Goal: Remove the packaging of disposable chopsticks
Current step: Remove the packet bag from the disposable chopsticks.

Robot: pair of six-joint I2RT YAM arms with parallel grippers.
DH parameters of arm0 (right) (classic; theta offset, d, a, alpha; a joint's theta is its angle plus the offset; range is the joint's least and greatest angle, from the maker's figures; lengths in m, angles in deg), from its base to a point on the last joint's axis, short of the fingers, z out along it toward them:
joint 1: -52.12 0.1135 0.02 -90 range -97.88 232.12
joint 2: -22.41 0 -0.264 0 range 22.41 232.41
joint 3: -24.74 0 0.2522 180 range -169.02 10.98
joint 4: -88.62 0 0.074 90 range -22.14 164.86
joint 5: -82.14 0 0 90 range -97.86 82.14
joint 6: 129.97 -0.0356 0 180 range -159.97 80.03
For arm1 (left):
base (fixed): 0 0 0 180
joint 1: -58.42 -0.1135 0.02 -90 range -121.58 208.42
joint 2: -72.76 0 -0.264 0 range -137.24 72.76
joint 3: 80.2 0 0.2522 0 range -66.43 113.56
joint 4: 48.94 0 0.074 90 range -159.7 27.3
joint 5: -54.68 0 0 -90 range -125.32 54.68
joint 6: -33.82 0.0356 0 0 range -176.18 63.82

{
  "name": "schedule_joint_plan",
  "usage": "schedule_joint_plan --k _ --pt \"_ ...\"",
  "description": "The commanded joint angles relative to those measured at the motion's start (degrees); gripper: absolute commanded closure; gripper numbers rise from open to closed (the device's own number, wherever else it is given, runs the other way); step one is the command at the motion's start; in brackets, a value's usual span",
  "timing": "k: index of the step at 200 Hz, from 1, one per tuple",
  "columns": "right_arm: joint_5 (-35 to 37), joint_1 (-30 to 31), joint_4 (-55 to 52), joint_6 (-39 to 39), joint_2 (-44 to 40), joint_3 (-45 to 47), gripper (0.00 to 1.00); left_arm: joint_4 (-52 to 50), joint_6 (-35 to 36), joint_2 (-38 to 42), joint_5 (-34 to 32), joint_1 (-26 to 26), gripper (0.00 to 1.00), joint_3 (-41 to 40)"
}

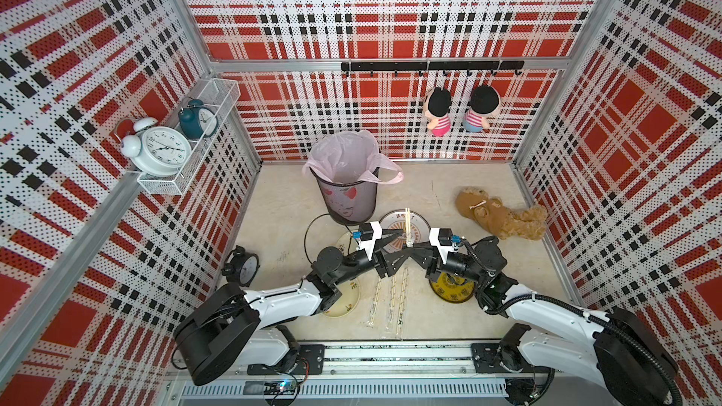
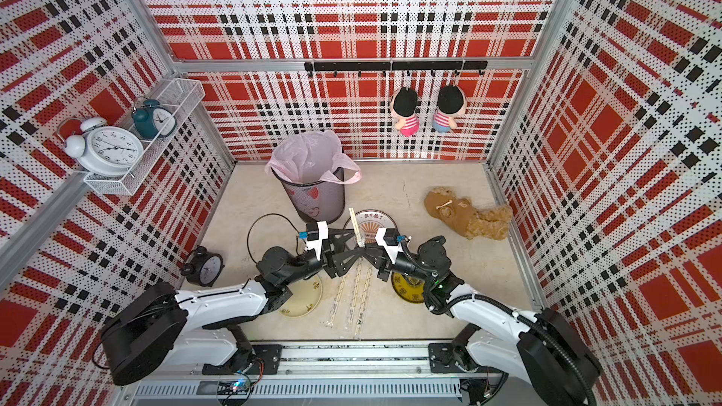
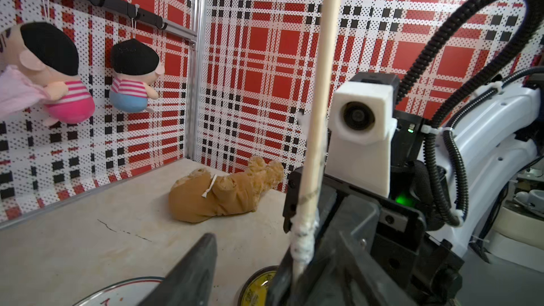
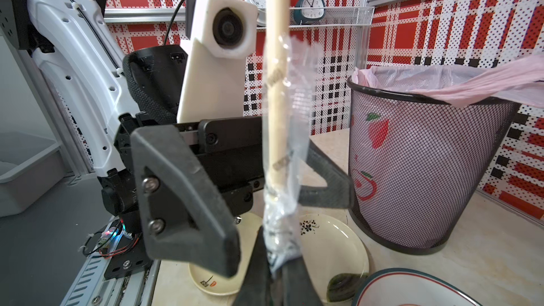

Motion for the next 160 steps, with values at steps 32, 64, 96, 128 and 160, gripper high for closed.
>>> schedule_joint_plan --k 32,64,96,128,160 --pt "-1.5 0.4 2.3 1.3 0.9 1.5 1.00 4.9 -1.1 2.4 1.4 -0.1 0.31 3.7" --pt "-1.9 0.4 2.3 1.4 1.2 1.8 1.00 6.2 -1.9 1.0 3.5 0.0 0.62 5.5" --pt "-1.7 0.4 1.8 1.5 -0.1 2.1 1.00 5.8 -2.4 -0.2 3.0 -0.2 0.90 5.2" --pt "-1.8 0.4 1.3 1.5 -0.8 1.4 1.00 5.1 -2.6 -1.8 3.5 -0.1 0.88 4.5" --pt "-1.9 0.4 1.4 1.2 -1.4 1.0 1.00 4.9 -2.9 -3.5 2.9 0.1 0.85 3.3"
